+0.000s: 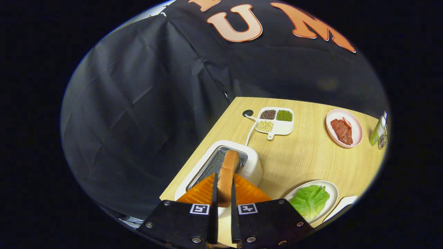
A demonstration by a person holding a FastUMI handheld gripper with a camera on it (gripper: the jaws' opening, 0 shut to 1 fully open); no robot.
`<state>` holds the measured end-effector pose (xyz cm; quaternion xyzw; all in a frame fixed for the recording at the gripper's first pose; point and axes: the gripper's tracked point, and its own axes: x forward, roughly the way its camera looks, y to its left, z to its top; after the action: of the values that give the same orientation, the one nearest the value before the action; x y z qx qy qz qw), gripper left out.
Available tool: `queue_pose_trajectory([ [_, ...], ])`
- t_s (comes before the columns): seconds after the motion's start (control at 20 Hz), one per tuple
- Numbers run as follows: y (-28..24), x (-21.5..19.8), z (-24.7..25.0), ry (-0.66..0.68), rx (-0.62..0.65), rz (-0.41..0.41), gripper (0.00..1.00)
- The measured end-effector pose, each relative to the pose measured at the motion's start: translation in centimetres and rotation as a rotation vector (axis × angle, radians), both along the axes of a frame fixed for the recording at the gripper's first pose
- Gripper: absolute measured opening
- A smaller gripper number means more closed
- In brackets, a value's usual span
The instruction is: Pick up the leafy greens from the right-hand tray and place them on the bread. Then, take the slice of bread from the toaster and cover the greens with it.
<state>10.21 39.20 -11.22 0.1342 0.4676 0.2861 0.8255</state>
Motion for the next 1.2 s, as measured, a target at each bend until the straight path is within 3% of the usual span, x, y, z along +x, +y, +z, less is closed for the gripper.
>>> queue_pose_trajectory([
  [0.6,-5.8,-2.1,3.6,-0.104,0.126,-0.022,0.13],
  [1.2,-12.7,-2.8,-3.1,-0.029,0.109,-0.121,0.13],
])
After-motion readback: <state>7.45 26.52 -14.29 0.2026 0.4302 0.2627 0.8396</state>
